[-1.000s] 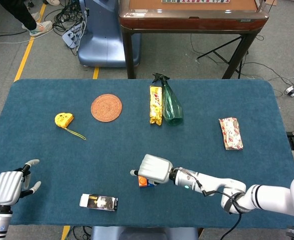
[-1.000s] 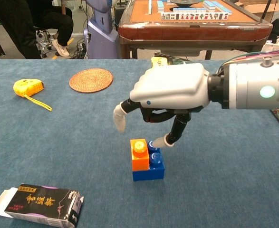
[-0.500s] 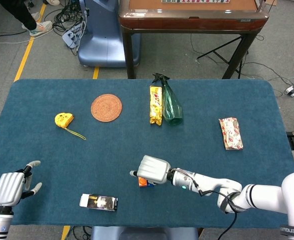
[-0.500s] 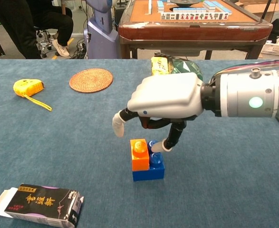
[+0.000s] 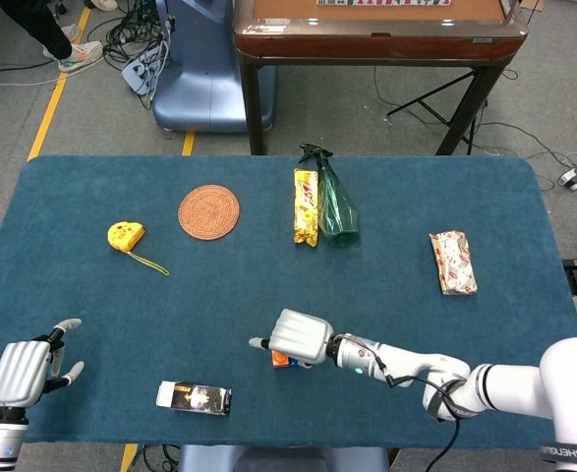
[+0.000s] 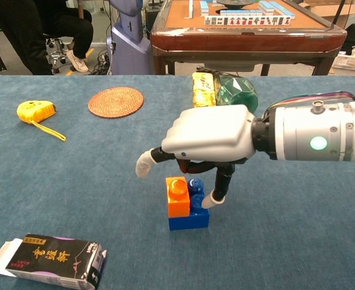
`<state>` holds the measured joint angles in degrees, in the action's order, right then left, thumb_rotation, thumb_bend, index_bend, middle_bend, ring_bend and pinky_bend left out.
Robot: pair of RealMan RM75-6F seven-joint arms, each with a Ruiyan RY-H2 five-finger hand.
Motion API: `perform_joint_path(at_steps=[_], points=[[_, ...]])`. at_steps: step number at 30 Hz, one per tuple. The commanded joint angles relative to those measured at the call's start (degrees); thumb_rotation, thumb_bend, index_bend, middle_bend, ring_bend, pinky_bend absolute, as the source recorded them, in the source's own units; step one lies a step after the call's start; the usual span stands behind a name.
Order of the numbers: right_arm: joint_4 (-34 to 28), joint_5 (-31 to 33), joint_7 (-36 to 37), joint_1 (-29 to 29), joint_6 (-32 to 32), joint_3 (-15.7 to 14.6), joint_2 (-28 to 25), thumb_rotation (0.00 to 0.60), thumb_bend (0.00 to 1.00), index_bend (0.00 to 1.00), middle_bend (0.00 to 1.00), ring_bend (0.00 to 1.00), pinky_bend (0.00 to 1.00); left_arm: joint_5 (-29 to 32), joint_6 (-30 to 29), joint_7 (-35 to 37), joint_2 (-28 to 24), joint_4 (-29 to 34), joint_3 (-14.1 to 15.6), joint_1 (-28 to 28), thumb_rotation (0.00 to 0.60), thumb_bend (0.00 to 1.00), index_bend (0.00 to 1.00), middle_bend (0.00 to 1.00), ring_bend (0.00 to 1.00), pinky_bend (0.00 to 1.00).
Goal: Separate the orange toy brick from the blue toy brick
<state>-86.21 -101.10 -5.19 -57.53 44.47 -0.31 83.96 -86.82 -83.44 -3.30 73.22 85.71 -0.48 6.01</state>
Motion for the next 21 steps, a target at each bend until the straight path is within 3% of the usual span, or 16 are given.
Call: perform_joint_path(at_steps=[1,21], points=[[0.5,0.0,0.4,-0.2,0.5,0.0,0.6,0.6,0.15,0.19,0.92,1.0,1.0,0.0,0.1,0.0,0.1,-0.1,0.0,0.0,0.6,0.24,0.32,0.77,0.63,0.83],[1.5,-0.3,3.8,-0.6,4.6,-0.1,3.3,0.6,0.15,0.19,0.92,1.0,1.0,0.1,0.6,-0.1,0.3,-0.2,0.3,0.0,0.6,0.24,0.32,0.77,0.63,0.83]])
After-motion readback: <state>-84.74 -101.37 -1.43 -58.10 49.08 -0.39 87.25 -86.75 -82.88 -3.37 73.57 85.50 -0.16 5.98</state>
